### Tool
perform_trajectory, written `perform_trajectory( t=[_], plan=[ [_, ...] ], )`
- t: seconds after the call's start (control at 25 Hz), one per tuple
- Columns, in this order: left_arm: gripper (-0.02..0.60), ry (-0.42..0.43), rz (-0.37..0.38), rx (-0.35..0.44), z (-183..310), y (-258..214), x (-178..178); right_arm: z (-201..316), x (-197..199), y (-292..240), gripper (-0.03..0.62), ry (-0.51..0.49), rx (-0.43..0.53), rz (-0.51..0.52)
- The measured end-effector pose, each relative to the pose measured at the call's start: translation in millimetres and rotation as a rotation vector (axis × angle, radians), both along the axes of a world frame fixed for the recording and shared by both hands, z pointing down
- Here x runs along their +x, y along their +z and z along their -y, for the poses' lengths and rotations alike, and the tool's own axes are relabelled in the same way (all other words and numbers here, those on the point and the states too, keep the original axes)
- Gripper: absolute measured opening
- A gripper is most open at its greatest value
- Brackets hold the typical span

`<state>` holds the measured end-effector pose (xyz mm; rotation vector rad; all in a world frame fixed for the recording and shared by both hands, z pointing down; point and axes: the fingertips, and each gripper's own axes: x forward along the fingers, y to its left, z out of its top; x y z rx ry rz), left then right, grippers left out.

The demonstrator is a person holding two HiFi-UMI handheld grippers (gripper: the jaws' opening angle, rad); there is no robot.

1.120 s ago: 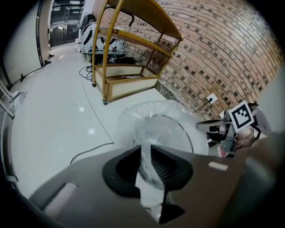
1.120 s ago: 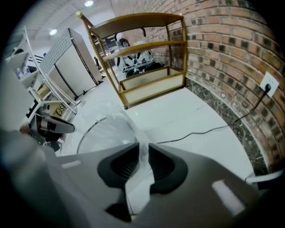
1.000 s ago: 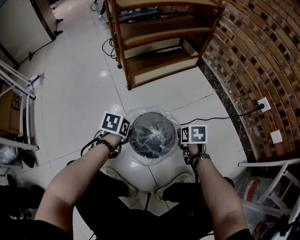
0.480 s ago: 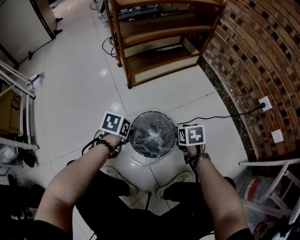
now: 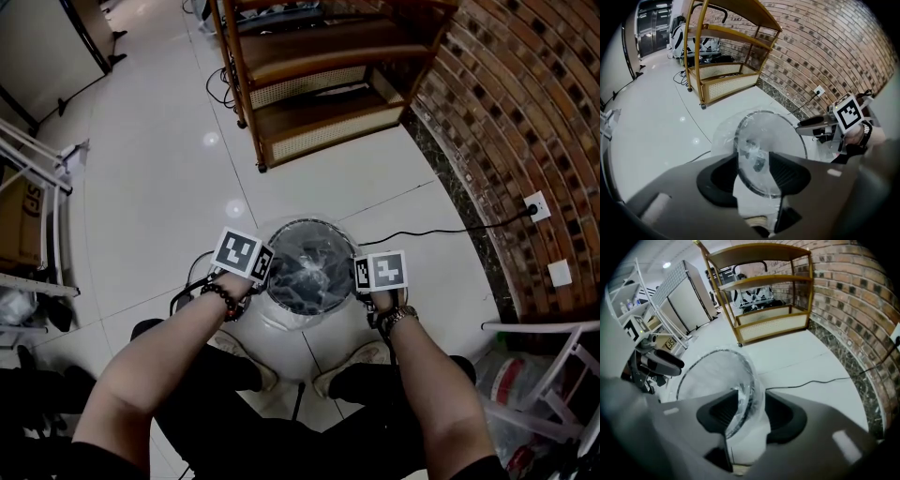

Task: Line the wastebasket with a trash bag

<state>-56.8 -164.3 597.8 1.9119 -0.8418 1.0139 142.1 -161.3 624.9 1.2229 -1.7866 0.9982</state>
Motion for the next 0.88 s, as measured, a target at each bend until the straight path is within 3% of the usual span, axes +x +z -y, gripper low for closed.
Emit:
perform_trajectory(
  t=[0.36, 0.6, 0.72, 0.88],
  plan=[
    [0.198, 0.054, 0.013, -0.001, -7, 10, 11, -6, -5, 22, 0.176, 0.031, -0.044, 0.088],
    [0.196, 0.13, 0.225, 0.168, 3, -15, -18, 8, 16, -16, 0.178, 0.062, 0.079, 0.06],
    [0.184, 0.176, 0.201, 0.263, 11, -38, -9, 18, 16, -52, 0.178, 0.011, 0.185, 0.012],
    [0.129, 0.274, 0.093, 0.393, 11, -64, 25, 25, -20, -87, 0.178, -0.148, 0.299, -0.019]
  ],
)
